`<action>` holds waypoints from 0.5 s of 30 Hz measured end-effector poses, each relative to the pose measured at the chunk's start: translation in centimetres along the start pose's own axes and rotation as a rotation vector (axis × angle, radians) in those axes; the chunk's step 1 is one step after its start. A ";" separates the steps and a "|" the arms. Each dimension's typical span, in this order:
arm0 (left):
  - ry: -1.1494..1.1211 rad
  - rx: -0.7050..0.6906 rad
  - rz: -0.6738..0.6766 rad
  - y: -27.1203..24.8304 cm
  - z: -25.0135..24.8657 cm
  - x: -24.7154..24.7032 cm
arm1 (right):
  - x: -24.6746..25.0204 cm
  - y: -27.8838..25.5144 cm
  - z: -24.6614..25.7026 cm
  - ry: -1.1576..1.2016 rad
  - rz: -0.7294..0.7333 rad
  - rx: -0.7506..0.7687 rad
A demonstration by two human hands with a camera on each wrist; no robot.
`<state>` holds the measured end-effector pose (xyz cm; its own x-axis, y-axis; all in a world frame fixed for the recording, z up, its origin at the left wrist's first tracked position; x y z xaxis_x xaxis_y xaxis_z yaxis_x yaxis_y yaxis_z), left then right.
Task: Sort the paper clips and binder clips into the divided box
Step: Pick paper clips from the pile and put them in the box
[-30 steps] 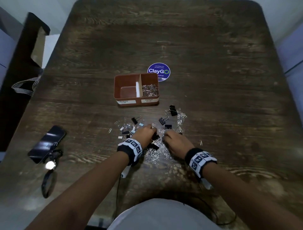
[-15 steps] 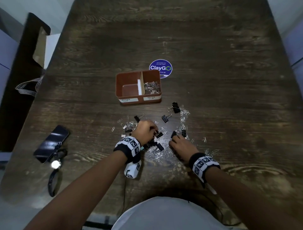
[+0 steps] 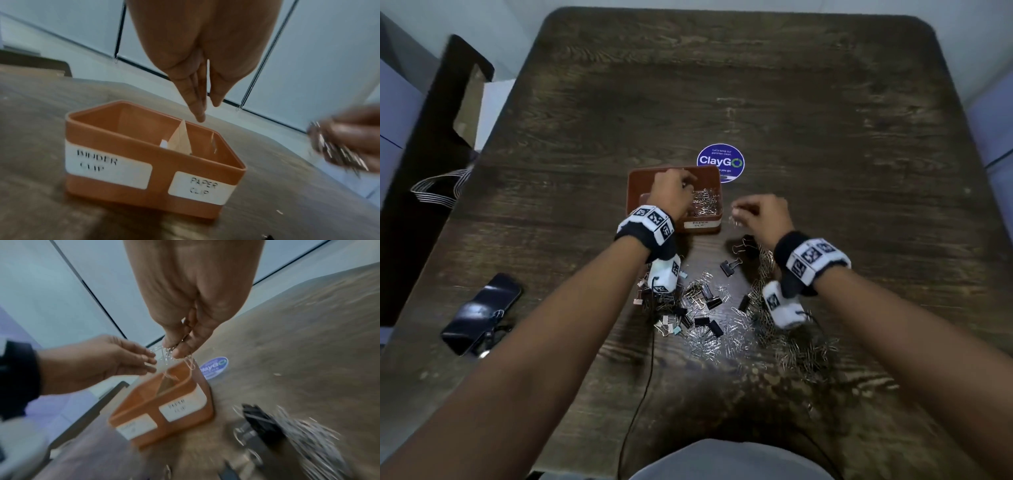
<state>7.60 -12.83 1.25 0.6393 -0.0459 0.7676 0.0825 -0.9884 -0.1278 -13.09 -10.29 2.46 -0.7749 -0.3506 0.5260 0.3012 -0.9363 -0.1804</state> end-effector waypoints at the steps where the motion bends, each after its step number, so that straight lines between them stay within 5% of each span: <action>1: 0.015 0.027 -0.004 0.3 0.3 0.1 | 0.0 1.5 0.9 -0.004 -0.029 0.007; 4: 0.029 0.070 -0.034 -0.3 1.2 0.6 | -0.5 5.4 2.9 -0.057 -0.062 0.014; 8: 0.023 0.066 -0.062 -3.2 2.4 0.2 | -2.0 7.7 2.7 -0.130 0.068 -0.057; 15: 0.007 -0.083 0.066 -8.1 3.0 -3.0 | 0.9 3.5 -4.0 -0.017 -0.030 -0.215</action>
<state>7.29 -4.29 -1.95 0.6359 -0.1115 0.7637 -0.0228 -0.9918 -0.1258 -14.97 -13.91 -1.06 -0.7716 -0.3237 0.5477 0.1511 -0.9295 -0.3365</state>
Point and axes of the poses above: each hand's wrist, its own y-axis towards the middle knuckle, its own x-axis out of the back of the hand, z = x × y, the point moved 1 cm from there along y, towards the middle knuckle, and after that the axes turned 6 degrees about z, right-handed, at the moved point
